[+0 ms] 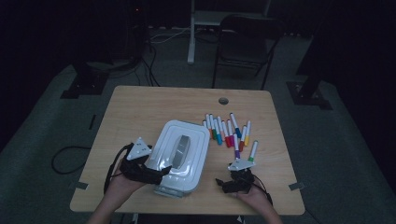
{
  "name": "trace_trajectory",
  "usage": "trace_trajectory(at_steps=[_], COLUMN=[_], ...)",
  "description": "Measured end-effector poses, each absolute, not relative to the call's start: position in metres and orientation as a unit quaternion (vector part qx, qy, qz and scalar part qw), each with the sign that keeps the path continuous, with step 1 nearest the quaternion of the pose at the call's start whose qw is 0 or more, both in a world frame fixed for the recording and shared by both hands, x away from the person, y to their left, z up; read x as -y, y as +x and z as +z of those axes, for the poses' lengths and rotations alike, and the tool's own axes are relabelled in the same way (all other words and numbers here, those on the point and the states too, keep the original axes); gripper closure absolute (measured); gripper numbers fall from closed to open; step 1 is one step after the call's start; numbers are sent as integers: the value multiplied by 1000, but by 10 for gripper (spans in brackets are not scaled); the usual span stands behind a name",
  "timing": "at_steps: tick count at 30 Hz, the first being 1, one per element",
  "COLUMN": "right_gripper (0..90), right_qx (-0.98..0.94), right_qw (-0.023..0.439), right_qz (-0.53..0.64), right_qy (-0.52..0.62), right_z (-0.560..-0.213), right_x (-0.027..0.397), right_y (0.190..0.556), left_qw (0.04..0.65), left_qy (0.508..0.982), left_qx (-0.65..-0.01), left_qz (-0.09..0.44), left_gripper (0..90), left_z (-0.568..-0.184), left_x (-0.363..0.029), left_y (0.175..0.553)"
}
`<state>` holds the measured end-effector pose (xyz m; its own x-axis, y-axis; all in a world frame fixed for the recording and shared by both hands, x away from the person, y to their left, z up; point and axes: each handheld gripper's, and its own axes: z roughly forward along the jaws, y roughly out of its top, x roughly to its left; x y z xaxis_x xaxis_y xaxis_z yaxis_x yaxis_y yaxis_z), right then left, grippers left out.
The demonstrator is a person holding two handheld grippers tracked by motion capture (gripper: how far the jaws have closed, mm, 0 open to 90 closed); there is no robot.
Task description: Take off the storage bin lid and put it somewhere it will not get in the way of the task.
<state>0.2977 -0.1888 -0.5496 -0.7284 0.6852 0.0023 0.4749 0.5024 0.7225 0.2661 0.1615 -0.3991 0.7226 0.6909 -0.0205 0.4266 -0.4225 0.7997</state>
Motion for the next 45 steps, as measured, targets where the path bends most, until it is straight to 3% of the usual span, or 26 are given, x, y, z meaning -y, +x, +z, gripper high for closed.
trace_trajectory(at_steps=[10, 24, 36, 39, 44, 45], right_gripper=[121, 121, 119, 119, 120, 119], right_qx=[-849, -844, -842, -841, -841, -841], right_qw=[149, 155, 157, 157, 157, 158], right_qz=[362, 359, 358, 358, 358, 358], right_qy=[354, 368, 373, 373, 373, 373], right_z=[-550, -549, -549, -549, -549, -550], right_x=[186, 179, 177, 176, 176, 176], right_y=[298, 300, 300, 300, 300, 300], left_qw=[396, 381, 363, 367, 377, 377], left_qy=[847, 852, 854, 852, 857, 857], left_qx=[-320, -327, -326, -326, -311, -312], left_qz=[152, 150, 182, 183, 163, 164], left_gripper=[15, 17, 270, 357, 584, 585], left_z=[-403, -408, -413, -413, -412, -412], left_x=[-128, -116, -110, -110, -109, -108], left_y=[278, 290, 293, 292, 289, 289])
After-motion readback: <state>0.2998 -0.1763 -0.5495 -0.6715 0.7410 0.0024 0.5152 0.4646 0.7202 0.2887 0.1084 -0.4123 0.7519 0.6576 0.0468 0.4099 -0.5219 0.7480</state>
